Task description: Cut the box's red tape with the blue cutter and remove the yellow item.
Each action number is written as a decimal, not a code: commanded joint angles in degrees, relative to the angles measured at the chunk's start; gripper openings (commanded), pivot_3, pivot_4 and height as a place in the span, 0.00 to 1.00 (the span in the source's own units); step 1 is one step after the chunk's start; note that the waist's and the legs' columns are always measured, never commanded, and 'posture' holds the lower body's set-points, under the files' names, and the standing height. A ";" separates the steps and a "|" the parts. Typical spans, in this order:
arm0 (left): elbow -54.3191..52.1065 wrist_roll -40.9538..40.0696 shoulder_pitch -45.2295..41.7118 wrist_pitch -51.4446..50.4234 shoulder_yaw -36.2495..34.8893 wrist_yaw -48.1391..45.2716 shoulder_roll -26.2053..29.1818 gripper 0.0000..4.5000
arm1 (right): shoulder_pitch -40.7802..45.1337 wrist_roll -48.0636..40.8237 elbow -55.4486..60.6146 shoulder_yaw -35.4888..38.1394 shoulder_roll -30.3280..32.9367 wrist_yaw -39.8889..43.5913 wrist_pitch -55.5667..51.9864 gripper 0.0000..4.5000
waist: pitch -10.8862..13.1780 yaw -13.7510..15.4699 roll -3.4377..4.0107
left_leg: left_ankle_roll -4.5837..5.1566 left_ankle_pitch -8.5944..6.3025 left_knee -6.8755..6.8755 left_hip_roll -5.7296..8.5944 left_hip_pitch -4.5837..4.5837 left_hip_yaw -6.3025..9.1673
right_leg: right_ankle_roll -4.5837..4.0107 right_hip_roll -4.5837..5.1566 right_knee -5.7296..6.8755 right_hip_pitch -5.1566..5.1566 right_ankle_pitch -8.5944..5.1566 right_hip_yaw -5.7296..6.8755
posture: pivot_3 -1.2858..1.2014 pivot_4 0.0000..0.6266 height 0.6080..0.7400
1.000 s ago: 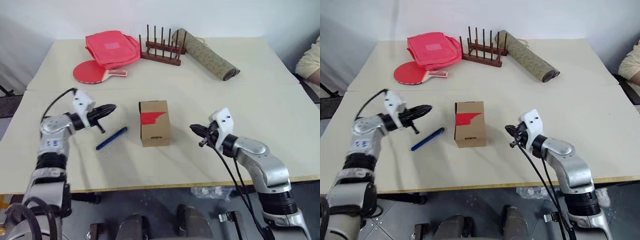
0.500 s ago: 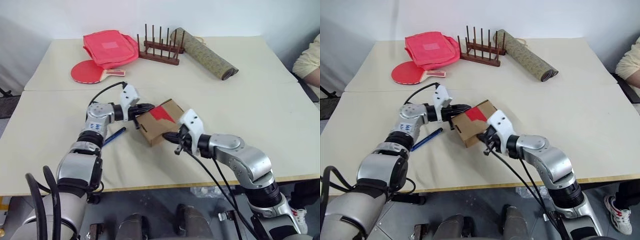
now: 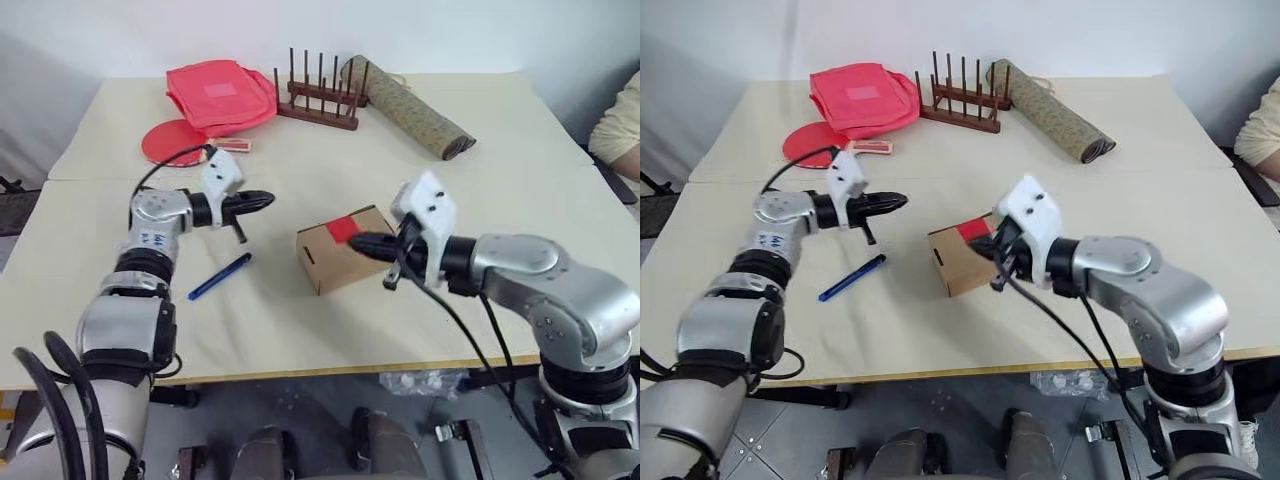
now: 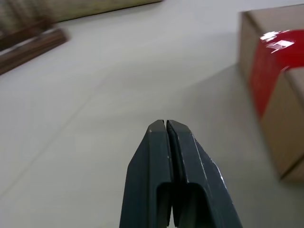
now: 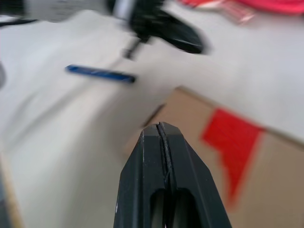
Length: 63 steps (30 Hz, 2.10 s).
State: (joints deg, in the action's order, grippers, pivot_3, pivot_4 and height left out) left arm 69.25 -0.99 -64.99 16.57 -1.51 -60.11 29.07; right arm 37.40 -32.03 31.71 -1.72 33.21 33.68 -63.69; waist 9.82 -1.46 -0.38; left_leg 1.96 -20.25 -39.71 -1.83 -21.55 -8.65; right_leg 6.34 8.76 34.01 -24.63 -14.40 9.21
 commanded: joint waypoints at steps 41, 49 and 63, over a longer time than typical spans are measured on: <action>-44.47 -6.70 14.90 -48.87 11.30 0.71 -9.39 0.01 | -9.24 10.58 -7.55 -4.18 6.28 14.16 6.82 0.00 | 0.05 0.52 0.04 | -0.04 0.01 -0.39 -0.05 -0.06 0.13 | 0.07 -0.05 0.15 0.07 0.04 -0.22 | 0.52 0.24 1.00; -28.50 -3.99 7.32 -36.16 13.21 -3.93 -15.26 0.01 | -13.10 8.66 0.63 -0.20 7.34 11.39 0.07 0.00 | 0.03 1.98 0.01 | 0.00 -0.01 -0.47 -0.03 -0.06 0.14 | 0.05 -0.02 0.14 0.10 0.05 -0.21 | 0.52 0.24 1.00; -7.13 -1.26 -2.29 -21.36 8.14 0.61 -22.77 0.01 | -13.79 13.34 -4.40 1.46 9.43 7.20 4.54 0.00 | 0.03 2.81 -0.03 | 0.12 -0.08 -0.51 0.03 -0.14 0.15 | 0.06 0.02 0.05 0.09 0.07 -0.17 | 0.52 0.24 1.00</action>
State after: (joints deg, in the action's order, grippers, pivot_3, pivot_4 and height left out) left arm 61.60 -1.64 -65.55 -7.17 5.27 -57.63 12.31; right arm 21.13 -18.69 27.56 1.43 43.88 41.16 -64.43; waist 9.85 1.35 -0.40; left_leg 2.08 -20.33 -40.22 -1.80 -21.69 -8.51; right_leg 6.40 8.77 34.05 -24.53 -14.33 9.04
